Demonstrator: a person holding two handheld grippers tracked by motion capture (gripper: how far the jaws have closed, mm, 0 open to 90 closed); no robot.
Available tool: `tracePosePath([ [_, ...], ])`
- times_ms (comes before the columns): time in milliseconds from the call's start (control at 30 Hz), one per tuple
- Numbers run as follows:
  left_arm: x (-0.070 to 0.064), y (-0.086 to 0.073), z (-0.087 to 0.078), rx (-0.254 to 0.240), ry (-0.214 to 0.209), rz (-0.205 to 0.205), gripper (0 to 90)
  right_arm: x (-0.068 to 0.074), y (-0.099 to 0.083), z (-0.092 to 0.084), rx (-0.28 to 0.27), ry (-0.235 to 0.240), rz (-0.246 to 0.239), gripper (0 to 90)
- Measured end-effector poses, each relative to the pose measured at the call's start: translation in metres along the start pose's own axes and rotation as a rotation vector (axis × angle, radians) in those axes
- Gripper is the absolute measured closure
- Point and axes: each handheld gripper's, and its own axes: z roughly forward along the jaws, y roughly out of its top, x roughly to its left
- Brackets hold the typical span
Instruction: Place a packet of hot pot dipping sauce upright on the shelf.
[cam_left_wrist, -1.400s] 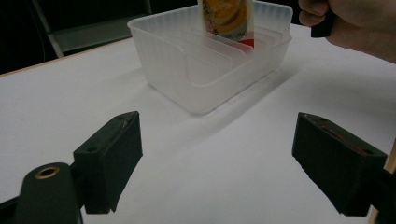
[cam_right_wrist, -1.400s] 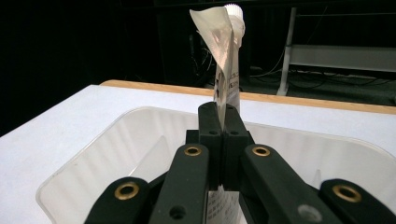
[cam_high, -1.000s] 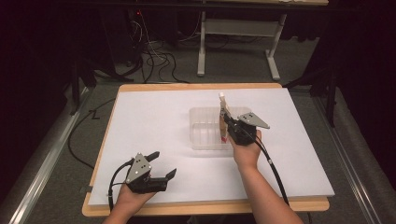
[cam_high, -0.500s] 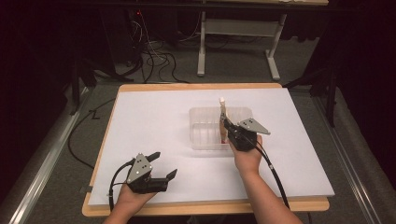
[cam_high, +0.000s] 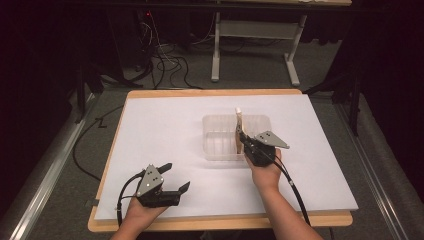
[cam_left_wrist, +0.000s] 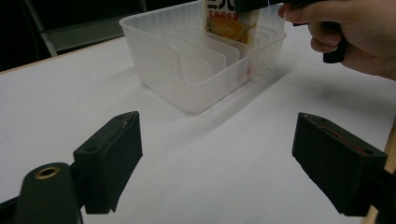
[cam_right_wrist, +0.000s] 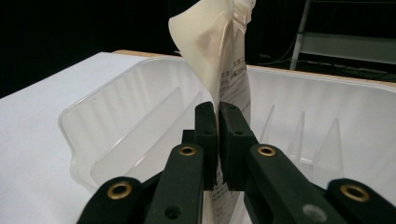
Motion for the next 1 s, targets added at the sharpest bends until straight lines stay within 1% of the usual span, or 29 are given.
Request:
tracePosePath([
  [67, 0.0, 0.0, 0.0, 0.001, 0.0, 0.0, 16.4, 0.0, 0.0, 0.0, 0.001, 0.004, -0.006, 84.6],
  [133, 0.0, 0.0, 0.0, 0.0, 0.0, 0.0, 16.4, 0.0, 0.001, -0.001, 0.004, 0.012, -0.002, 80.7],
  [200, 0.0, 0.0, 0.0, 0.001, -0.002, -0.001, 16.4, -0.001, 0.001, -0.001, 0.007, 0.011, -0.002, 74.1],
  [267, 0.0, 0.0, 0.0, 0.003, -0.003, -0.001, 16.4, -0.001, 0.002, -0.002, 0.01, 0.023, -0.001, 66.7],
  [300, 0.0, 0.0, 0.001, 0.004, -0.004, 0.0, 16.4, -0.002, 0.002, -0.002, 0.011, 0.029, -0.01, 61.2],
  [400, 0.0, 0.0, 0.001, 0.008, -0.006, 0.003, 16.4, 0.0, 0.004, -0.004, 0.019, 0.04, -0.019, 49.7],
  [433, 0.0, -0.001, 0.001, 0.007, -0.005, 0.002, 16.4, 0.0, 0.005, -0.006, 0.024, 0.044, -0.024, 44.6],
  [500, 0.0, -0.001, 0.001, 0.009, -0.005, 0.003, 16.4, 0.0, 0.006, -0.01, 0.025, 0.051, -0.036, 39.7],
  [567, 0.0, -0.001, 0.001, 0.013, -0.007, 0.004, 16.4, -0.001, 0.009, -0.016, 0.021, 0.065, -0.039, 36.8],
  [600, 0.0, -0.001, 0.001, 0.015, -0.009, 0.002, 16.4, -0.002, 0.01, -0.019, 0.025, 0.074, -0.04, 33.8],
  [733, 0.001, -0.002, 0.002, 0.019, -0.011, 0.002, 16.4, -0.007, 0.013, -0.035, 0.034, 0.095, -0.05, 28.9],
  [867, -0.001, -0.002, 0.003, 0.022, -0.013, 0.004, 16.4, -0.017, 0.012, -0.055, 0.029, 0.099, -0.066, 26.4],
  [933, -0.001, -0.002, 0.004, 0.026, -0.017, 0.004, 16.4, -0.023, 0.01, -0.065, 0.031, 0.095, -0.06, 22.7],
  [1000, -0.002, -0.002, 0.004, 0.028, -0.017, 0.007, 16.4, -0.03, 0.007, -0.076, 0.033, 0.086, -0.057, 21.3],
])
